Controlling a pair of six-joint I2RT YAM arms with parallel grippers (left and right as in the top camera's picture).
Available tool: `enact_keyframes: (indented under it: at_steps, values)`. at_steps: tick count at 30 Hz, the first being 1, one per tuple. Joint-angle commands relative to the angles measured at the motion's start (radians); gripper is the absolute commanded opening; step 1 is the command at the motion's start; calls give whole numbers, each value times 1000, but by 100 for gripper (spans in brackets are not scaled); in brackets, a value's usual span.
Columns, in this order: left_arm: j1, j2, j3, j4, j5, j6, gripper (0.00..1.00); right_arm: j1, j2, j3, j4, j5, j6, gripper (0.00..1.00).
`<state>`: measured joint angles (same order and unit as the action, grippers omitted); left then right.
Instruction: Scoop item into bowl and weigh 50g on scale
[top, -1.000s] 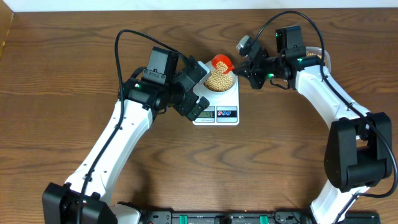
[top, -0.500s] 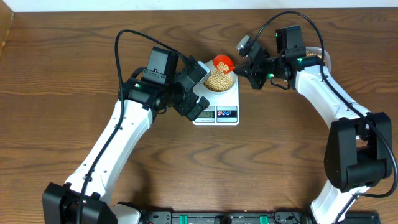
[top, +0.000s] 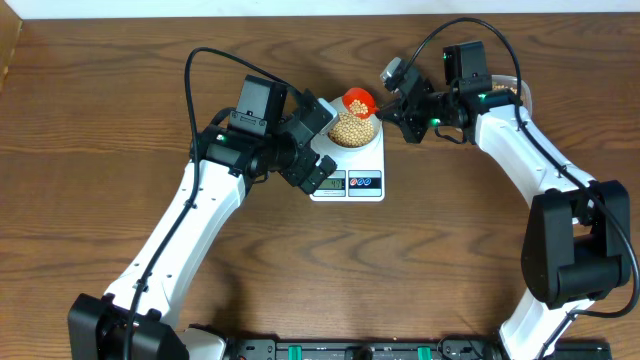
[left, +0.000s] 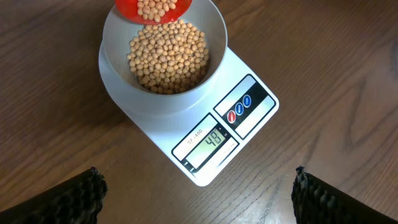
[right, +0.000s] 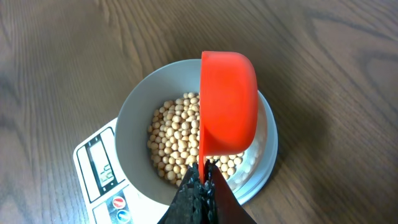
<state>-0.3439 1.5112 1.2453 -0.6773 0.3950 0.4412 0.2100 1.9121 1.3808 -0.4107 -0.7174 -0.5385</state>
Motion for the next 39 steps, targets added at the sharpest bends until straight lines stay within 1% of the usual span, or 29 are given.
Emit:
enact_keyframes:
  at_steps: [1,28,39]
  values:
    - [0,4,2,-3,16,-13,98,8,-21,-3,-2,-7,-16,1]
    - [0,4,2,-3,16,-13,98,8,-21,-3,7,-6,-33,1]
    - [0,4,2,-3,16,-13,98,9,-21,-3,-16,-19,-39,1]
